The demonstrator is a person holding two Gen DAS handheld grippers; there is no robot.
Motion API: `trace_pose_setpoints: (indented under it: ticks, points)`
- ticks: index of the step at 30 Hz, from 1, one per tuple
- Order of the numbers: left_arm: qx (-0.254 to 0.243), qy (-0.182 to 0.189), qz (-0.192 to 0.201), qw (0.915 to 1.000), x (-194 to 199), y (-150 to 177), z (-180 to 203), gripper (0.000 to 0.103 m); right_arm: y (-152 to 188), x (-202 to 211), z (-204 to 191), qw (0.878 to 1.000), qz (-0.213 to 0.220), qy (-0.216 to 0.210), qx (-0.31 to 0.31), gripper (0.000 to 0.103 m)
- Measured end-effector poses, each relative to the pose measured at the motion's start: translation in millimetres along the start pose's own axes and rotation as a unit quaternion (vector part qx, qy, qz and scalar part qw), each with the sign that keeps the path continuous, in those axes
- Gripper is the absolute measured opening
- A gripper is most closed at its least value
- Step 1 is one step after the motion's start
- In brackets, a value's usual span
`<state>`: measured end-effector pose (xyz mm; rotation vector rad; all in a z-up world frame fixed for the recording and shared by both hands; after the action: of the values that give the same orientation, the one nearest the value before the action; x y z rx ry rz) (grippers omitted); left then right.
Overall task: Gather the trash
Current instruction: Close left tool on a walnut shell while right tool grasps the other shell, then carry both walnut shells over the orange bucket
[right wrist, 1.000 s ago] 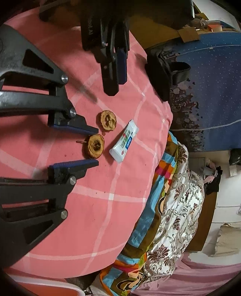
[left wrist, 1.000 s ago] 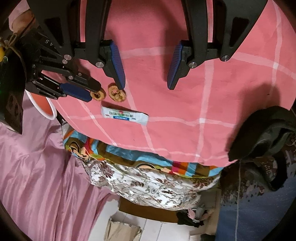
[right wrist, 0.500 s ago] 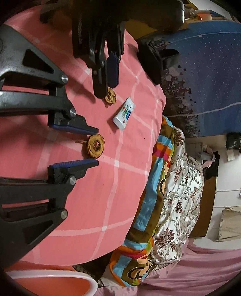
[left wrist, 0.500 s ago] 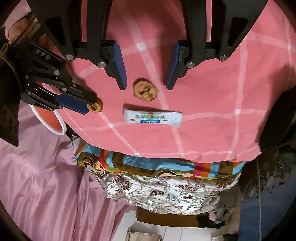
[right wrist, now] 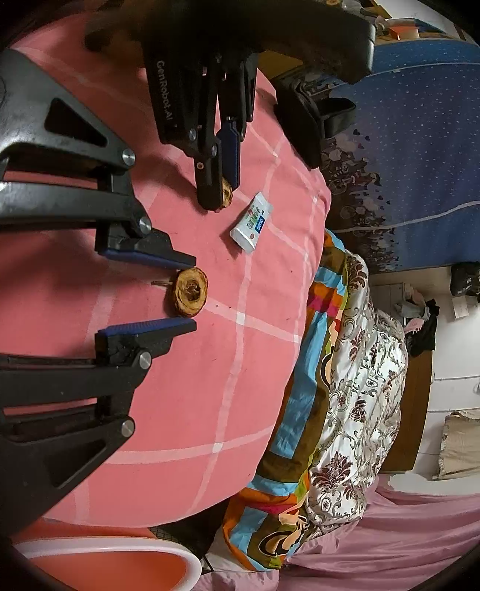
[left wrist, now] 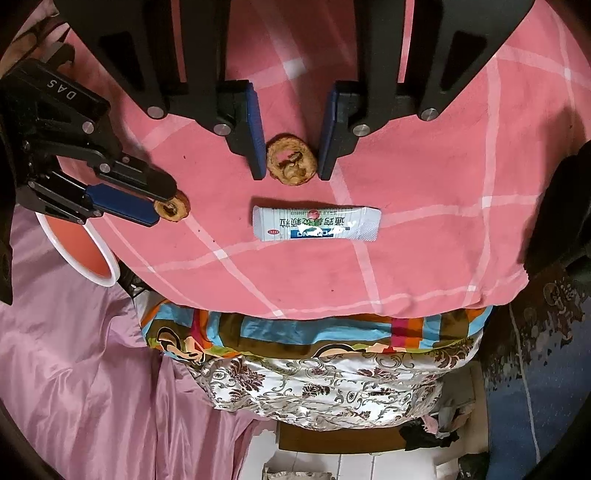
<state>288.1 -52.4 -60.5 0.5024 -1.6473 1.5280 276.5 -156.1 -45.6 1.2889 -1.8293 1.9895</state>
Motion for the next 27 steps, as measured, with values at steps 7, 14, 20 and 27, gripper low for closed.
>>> trace_pose_setpoints:
  ticks: [7, 14, 20, 27]
  points:
    - [0.003, 0.003, 0.036, 0.9993, 20.9, 1.4, 10.3, 0.024, -4.8, 35.0, 4.8, 0.998, 0.066, 0.005, -0.007, 0.034]
    - [0.013, 0.008, 0.117, 0.993, 59.9, -11.4, 30.3, 0.024, -12.2, 87.1, 18.7, 0.986, 0.163, 0.021, -0.022, 0.034]
    - [0.0, 0.016, 0.182, 0.9832, 90.1, -29.4, 58.4, 0.024, -10.1, 134.9, 32.9, 0.971, 0.231, 0.053, -0.027, 0.034]
    - [-0.017, 0.051, 0.249, 0.967, 118.2, -44.2, 105.9, 0.024, 3.5, 198.9, 56.4, 0.943, 0.312, 0.11, -0.032, 0.034]
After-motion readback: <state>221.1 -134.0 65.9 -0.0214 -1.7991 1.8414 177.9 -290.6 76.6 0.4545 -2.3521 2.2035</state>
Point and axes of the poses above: each gripper's, at about its wrist camera, not at the fingertips, and x roughly against the way its jaws point, z to its right, y to its underside, the point moved 5 cm from there along -x, roughly the way its jaws point, and after that the axes turned 3 degrees about -y, right-handed, at the moved point
